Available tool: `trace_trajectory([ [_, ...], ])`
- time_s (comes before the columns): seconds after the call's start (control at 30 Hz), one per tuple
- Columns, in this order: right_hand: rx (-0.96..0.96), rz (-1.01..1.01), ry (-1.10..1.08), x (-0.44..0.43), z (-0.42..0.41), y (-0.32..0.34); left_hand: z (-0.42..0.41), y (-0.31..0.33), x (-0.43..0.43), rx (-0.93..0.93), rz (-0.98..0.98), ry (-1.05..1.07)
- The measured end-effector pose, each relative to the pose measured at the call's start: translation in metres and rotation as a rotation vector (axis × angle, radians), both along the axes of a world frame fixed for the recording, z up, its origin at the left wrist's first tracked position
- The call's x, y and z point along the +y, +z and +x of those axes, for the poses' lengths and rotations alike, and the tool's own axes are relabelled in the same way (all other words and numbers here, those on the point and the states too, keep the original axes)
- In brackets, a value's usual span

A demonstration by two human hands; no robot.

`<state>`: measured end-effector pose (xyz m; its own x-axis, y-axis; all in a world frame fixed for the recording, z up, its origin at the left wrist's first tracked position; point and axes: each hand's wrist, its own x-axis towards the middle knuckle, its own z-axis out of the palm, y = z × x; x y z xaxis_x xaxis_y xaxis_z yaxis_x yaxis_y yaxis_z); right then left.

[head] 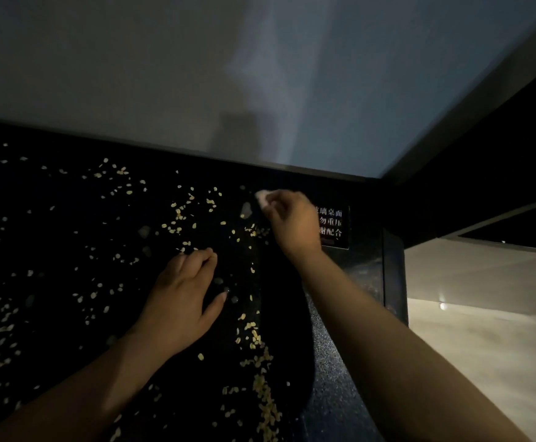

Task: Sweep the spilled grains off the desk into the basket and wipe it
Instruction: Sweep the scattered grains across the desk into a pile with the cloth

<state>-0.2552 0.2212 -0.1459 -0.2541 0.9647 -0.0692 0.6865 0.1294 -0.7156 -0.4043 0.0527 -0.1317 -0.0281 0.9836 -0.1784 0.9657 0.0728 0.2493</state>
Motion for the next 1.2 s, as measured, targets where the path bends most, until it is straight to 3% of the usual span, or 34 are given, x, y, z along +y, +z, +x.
trace_trajectory([
  [0.07, 0.104, -0.067, 0.013, -0.017, 0.007, 0.008, -0.001, 0.001, 0.000, -0.002, -0.008, 0.001],
  [0.23, 0.126, 0.232, -0.185, 0.008, 0.040, 0.025, -0.002, 0.000, -0.002, -0.014, -0.013, -0.011],
  [0.37, -0.029, 0.144, -0.164, 0.020, 0.042, 0.004, -0.002, 0.000, -0.002, -0.026, -0.015, -0.007],
  [0.5, -0.023, 0.142, -0.013, -0.022, 0.030, -0.003, -0.005, 0.001, -0.003, -0.029, -0.023, -0.028],
  [0.6, 0.056, -0.002, 0.085, -0.061, 0.027, 0.005, -0.010, 0.004, -0.006, -0.127, -0.036, -0.005],
  [0.73, 0.206, -0.004, -0.162, -0.074, 0.034, 0.015, -0.016, 0.012, -0.017, -0.218, -0.007, -0.031],
  [0.9, 0.032, 0.106, -0.334, -0.026, 0.021, 0.007, -0.014, 0.015, -0.041, -0.181, -0.018, -0.066],
  [1.03, -0.076, 0.084, -0.229, -0.018, -0.003, -0.003, -0.024, 0.011, -0.046, -0.119, -0.046, -0.049],
  [1.13, 0.005, 0.040, -0.002, -0.051, -0.016, -0.002, -0.030, 0.006, -0.049, -0.107, -0.050, -0.040],
  [1.2, 0.093, -0.003, -0.016, -0.069, -0.011, 0.005, -0.030, 0.004, -0.051, -0.111, -0.062, -0.048],
])
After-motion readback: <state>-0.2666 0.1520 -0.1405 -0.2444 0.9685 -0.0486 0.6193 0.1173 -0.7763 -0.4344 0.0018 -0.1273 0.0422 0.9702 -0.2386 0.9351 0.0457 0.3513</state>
